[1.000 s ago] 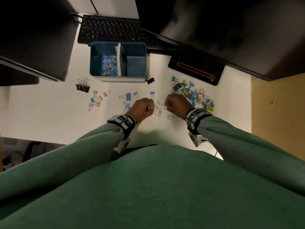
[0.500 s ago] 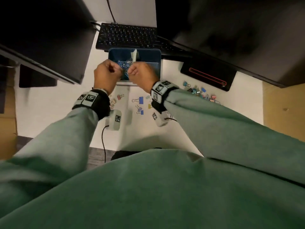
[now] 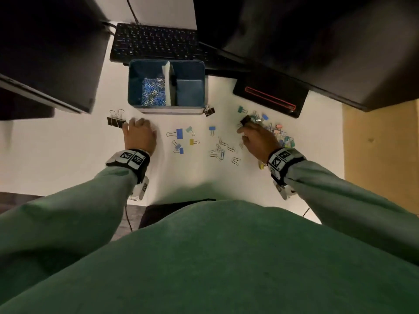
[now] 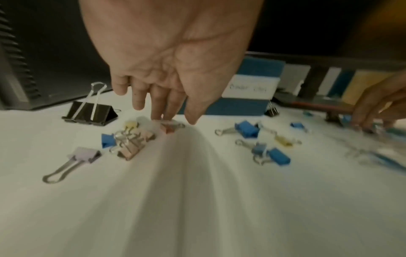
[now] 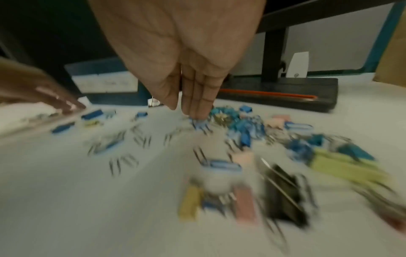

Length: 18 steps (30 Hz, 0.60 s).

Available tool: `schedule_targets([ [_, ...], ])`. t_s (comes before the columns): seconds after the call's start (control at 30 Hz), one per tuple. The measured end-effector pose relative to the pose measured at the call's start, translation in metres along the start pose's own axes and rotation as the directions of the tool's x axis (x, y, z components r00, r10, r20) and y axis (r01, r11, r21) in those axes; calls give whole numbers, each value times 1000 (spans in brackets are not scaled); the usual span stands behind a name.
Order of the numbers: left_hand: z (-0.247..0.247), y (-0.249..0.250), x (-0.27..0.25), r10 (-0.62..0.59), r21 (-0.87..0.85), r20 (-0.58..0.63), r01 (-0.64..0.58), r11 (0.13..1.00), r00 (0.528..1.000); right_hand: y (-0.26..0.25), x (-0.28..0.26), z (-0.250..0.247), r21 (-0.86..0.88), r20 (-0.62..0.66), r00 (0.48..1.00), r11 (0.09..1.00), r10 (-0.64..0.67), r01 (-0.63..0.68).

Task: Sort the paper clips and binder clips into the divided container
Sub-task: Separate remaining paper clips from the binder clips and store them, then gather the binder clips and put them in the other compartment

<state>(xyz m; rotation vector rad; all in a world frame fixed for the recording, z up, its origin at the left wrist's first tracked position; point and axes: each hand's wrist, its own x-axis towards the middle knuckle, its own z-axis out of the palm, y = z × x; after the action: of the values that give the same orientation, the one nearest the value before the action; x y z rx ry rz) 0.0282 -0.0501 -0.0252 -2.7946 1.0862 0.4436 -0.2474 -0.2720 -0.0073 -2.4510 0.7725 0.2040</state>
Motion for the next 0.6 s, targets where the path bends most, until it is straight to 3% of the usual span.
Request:
schedule_targets([
  [0.1,7,10,2,21,92,47,-26,995,999,10,-23,10,-142,83,990,982,-112,123],
  [0.2,5,19,1,6,130,90,-18,991,996,11,-28,13,-199,65,984,964,-164,174],
  [0.47,16,36,-33,31,67,110,-39,997,993,7,-10,13,-298,106,990,946,-98,125],
  [0.6,10,28,-31,-59,36,44,58,998,997,20,-7,8,-329,91,996,943,-25,54],
])
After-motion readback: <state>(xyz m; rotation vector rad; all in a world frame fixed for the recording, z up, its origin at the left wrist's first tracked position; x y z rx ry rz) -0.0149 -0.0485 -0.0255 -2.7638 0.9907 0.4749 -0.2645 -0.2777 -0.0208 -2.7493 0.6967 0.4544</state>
